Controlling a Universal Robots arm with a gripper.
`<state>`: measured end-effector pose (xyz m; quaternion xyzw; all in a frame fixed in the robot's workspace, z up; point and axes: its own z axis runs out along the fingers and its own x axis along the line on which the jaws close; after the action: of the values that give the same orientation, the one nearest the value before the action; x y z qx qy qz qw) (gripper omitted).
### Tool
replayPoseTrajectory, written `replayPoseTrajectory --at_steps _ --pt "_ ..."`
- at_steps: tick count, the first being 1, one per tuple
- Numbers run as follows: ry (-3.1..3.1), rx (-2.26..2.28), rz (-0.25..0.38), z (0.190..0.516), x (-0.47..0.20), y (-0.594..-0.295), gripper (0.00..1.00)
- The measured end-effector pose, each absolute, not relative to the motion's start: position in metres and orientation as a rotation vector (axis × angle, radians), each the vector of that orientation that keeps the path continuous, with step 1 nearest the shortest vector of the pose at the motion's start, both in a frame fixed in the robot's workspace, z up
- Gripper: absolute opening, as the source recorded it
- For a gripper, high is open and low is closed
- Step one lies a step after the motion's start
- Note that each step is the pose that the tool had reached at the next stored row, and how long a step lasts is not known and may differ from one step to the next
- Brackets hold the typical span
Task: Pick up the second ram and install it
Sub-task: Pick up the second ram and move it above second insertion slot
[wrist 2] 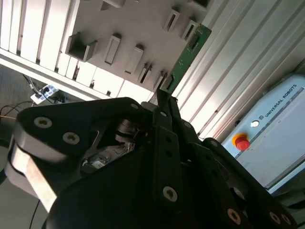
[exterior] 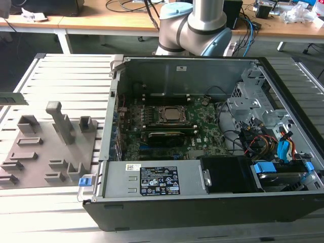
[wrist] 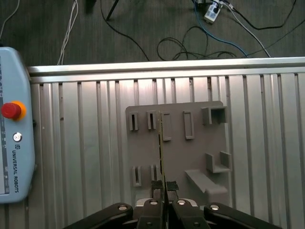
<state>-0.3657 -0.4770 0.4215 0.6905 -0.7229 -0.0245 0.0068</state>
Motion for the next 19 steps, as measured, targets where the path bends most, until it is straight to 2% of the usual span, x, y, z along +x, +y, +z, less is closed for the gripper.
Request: replayPoseTrajectory --at_steps 19 --pt "-2.259 2.158 -0.081 0.421 -0.281 -0.475 0.13"
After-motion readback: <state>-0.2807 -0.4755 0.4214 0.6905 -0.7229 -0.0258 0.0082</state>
